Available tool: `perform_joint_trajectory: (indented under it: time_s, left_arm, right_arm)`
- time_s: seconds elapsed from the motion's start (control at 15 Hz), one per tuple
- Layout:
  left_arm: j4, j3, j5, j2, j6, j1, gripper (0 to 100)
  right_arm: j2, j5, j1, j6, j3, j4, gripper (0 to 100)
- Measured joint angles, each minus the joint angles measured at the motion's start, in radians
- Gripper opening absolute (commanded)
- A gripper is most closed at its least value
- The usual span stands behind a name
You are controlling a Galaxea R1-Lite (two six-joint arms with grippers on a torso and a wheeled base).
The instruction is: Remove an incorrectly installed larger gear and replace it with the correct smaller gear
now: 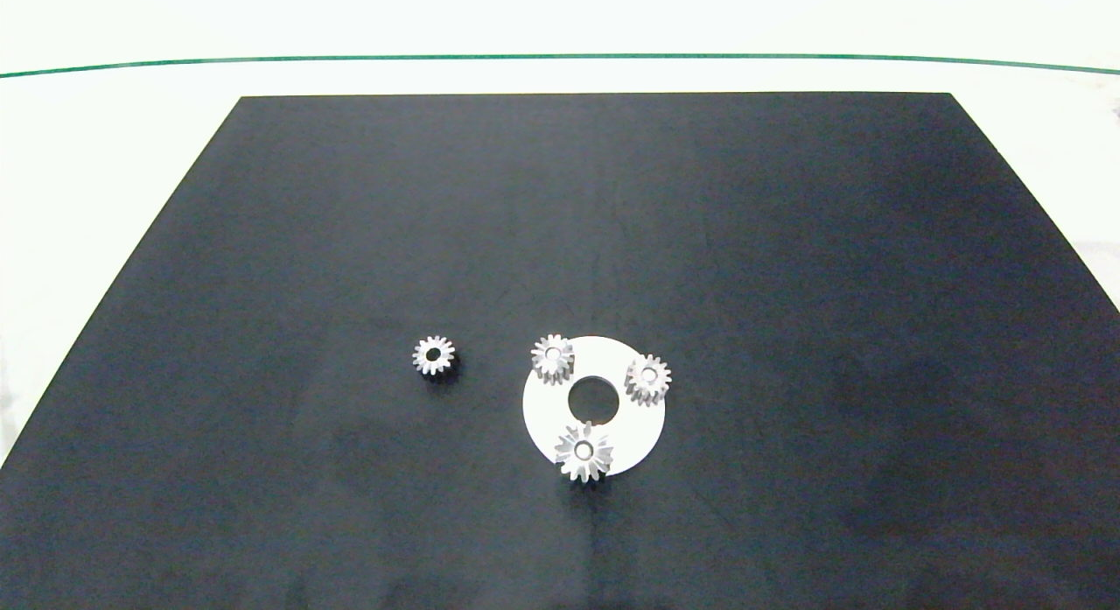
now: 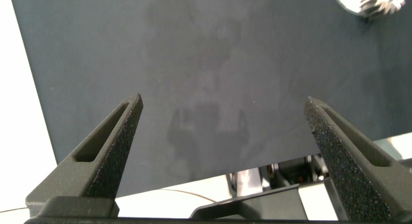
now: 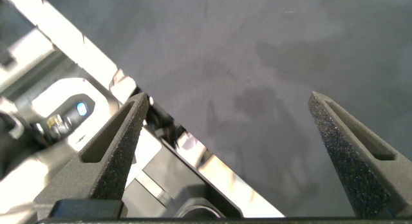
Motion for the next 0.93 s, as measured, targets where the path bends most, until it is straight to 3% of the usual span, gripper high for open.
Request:
perform_joint_trajectory:
  time_s: [0.47, 0.8, 0.93]
  left_arm:
    - [-0.049, 0.002, -0.002, 0.081, 0.0, -0.062, 100]
    - [-0.051, 0.005, -0.001, 0.102, 0.0, -0.129, 100]
    - [-0.053, 0.001, -0.002, 0.112, 0.0, -0.143, 100]
  right_arm:
    - [0.209, -0.003, 0.045, -0.197, -0.036, -0.074, 100]
    - [0.371, -0.011, 0.049, -0.226, -0.069, -0.177, 100]
    - [0.428, -0.07, 0.072, -0.227, -0.074, -0.216, 100]
